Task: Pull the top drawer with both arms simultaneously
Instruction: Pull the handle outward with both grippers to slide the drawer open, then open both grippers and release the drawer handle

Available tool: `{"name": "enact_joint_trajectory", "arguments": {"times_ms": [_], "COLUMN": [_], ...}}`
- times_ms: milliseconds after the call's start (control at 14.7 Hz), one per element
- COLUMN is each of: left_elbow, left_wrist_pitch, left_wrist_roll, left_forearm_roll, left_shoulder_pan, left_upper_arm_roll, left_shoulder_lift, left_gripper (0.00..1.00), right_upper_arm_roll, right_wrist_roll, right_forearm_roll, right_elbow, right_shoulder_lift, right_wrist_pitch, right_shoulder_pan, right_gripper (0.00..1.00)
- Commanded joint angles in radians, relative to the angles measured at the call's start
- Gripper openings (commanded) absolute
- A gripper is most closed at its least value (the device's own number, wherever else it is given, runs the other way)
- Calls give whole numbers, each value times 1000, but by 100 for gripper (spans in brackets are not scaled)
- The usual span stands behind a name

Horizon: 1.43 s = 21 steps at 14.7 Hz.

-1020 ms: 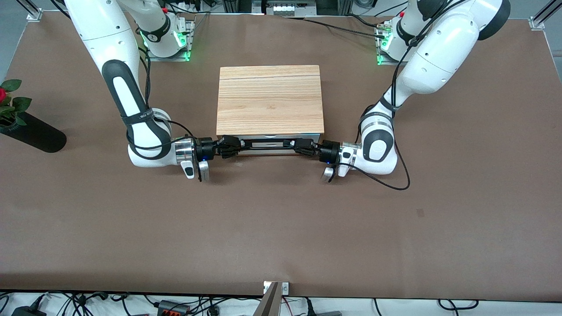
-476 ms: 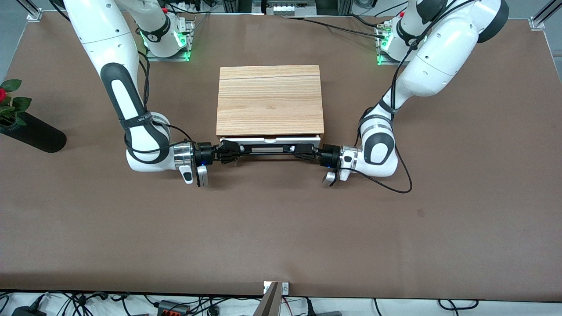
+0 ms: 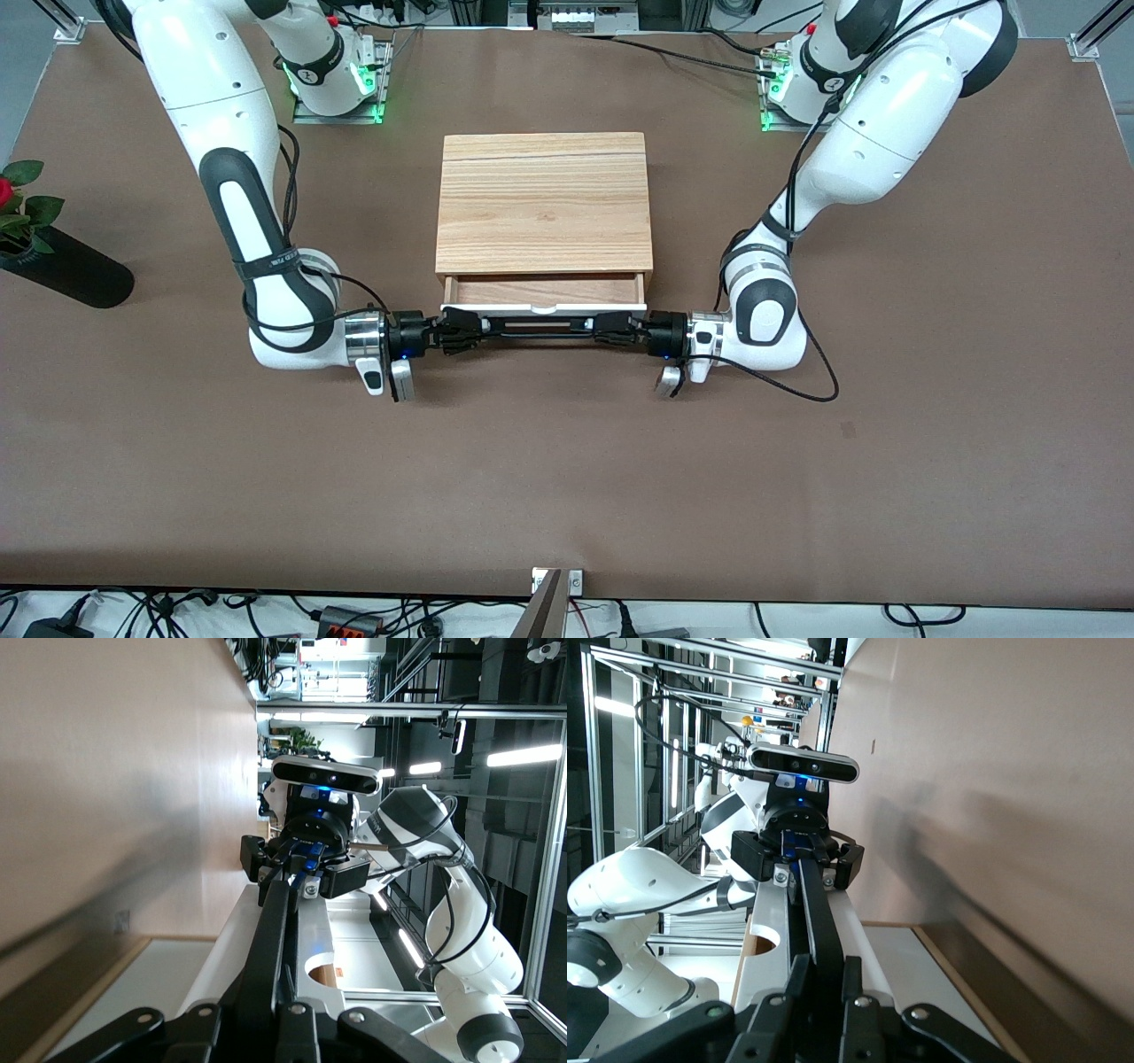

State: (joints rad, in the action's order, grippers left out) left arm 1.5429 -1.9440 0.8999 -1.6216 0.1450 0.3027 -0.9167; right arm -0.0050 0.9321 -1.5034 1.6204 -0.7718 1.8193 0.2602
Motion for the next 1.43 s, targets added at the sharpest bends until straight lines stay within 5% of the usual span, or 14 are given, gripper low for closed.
{"name": "enact_joint_trajectory", "arguments": {"times_ms": [0,340,476,544,612,680,884,1020,1361], "left_elbow": [-65,-75,-76,-76,-78,-79,-113,-148,-165], "left_wrist_pitch": [-24,-38,-38,-38,-38,-39,-67,-81,-67], "left_wrist_roll": [40,40,40,39,30,28,40,30,24], "left_forearm_roll": [-9,-9,-9,-7,-7,-7,3,20,52], "left_shoulder_pan": [16,22,22,22,22,24,35,36,21], "left_upper_arm_roll": [-39,-42,-47,-50,-50,-56,-74,-85,-145], "left_shoulder_lift": [-65,-67,-67,-67,-67,-67,-67,-65,-41], "left_gripper": [12,12,12,15,23,31,100,100,100], "right_upper_arm_roll": [-3,-4,-3,-3,-4,-4,-6,-24,-55], "right_wrist_roll": [-1,-3,-6,-6,-7,-10,-59,-143,-404], "right_forearm_roll": [-8,-6,-9,-8,0,2,8,70,412], "right_elbow": [-97,-108,-108,-108,-106,-106,-108,-119,-234], "right_shoulder_lift": [-34,-43,-41,-38,-34,-32,-20,6,52], "right_wrist_pitch": [-3,5,3,3,5,3,0,0,-12], "right_shoulder_pan": [-70,-79,-79,-78,-79,-81,-84,-78,-82], "right_gripper": [4,5,40,83,100,100,100,100,100]}}
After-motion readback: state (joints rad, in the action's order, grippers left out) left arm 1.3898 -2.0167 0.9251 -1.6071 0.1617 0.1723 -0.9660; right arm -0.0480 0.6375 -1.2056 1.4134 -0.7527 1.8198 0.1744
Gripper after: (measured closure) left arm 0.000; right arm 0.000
